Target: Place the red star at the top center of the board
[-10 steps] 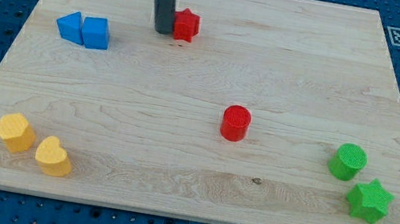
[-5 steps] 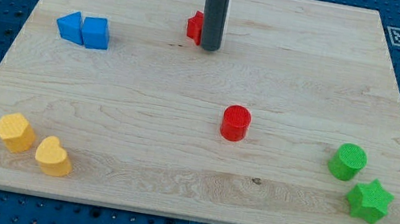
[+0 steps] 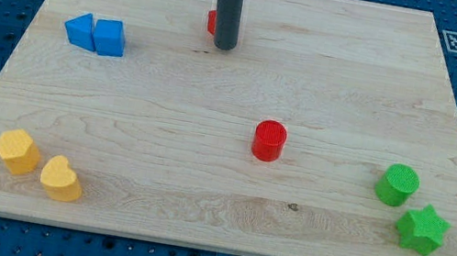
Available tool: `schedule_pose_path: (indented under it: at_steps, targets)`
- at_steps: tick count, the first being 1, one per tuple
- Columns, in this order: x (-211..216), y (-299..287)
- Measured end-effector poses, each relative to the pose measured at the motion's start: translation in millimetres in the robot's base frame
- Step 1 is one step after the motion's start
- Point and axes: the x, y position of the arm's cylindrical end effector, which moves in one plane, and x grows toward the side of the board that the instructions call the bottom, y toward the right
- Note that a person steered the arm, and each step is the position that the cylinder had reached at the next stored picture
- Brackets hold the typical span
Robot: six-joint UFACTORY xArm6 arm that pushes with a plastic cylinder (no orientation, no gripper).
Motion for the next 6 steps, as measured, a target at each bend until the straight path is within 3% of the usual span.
schedule_pose_path:
  at_steps: [3,5,6]
  targets:
    - [-76,0]
    - [-70,2]
    - [-46,1]
